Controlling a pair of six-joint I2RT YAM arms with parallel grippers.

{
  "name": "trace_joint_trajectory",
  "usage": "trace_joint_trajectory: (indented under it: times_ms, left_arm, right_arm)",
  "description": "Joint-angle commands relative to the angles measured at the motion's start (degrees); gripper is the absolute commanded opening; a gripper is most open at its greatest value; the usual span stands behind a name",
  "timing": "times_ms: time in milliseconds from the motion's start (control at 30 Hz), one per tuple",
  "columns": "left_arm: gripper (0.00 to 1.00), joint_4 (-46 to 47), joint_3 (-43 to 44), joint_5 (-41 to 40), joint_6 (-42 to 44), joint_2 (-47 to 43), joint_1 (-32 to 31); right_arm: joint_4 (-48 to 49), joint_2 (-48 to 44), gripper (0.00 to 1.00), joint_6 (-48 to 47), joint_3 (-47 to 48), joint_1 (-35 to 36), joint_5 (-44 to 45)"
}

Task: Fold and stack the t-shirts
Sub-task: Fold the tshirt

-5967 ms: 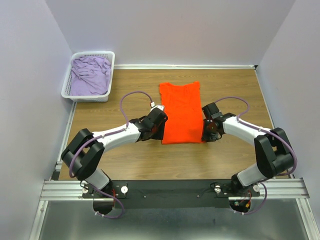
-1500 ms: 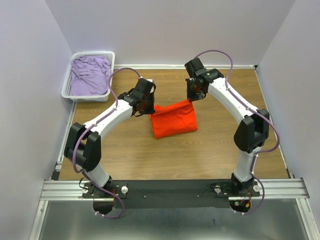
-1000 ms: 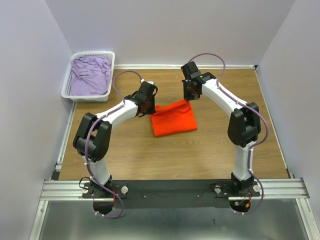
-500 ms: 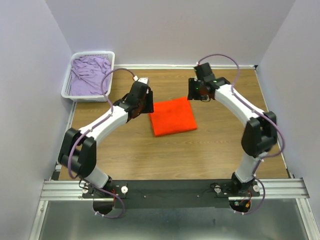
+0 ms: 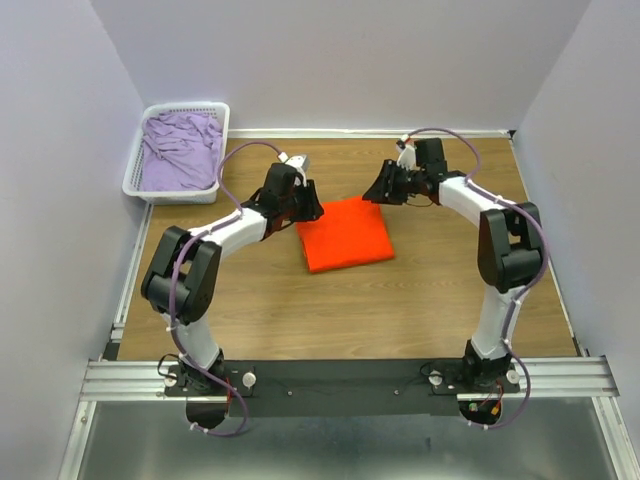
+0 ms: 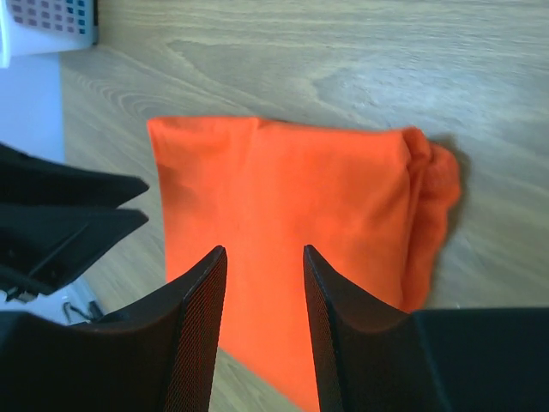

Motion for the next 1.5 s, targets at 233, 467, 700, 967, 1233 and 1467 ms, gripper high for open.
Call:
trace_joint_trajectory:
  times_ms: [233,467,700,967,1233,1467]
  left_arm:
    - [0.44,8.08,1.85,7.11,-5.58,15.43,8.09]
    - [0.45,7.03,1.04,8.35,-6.03,13.16,10.64]
    - [0.51,3.69,0.97,6.6,-4.35,2.53,9.24]
    - [0.49,3.42,-9.83,4.66,-8.74,-8.2,0.73]
    - [0.42,11.33,-26.79,1.85,-16.13,-9.53,-2.11]
    - [0.43,11.69,-31.73,-0.97,-19.2,-11.27,-1.23]
  right_arm:
    - [22.0,18.9,0.48,10.05,4.76,-3.45,-11.16]
    - [22.71,12.54,0.47,9.44,-1.47,-4.95,-10.98]
    - [23.06,-1.1,0.48,10.85,-10.87,-4.43,-12.47]
    - [27.1,-10.43,0.48,11.9,-26.77,-2.05,-17.31]
    - [32.38,-9.47,0.47,8.74,-39.88,-2.66,-14.24]
    - [29.58,-11.22,0.47,6.99,-41.13,-4.69,-9.93]
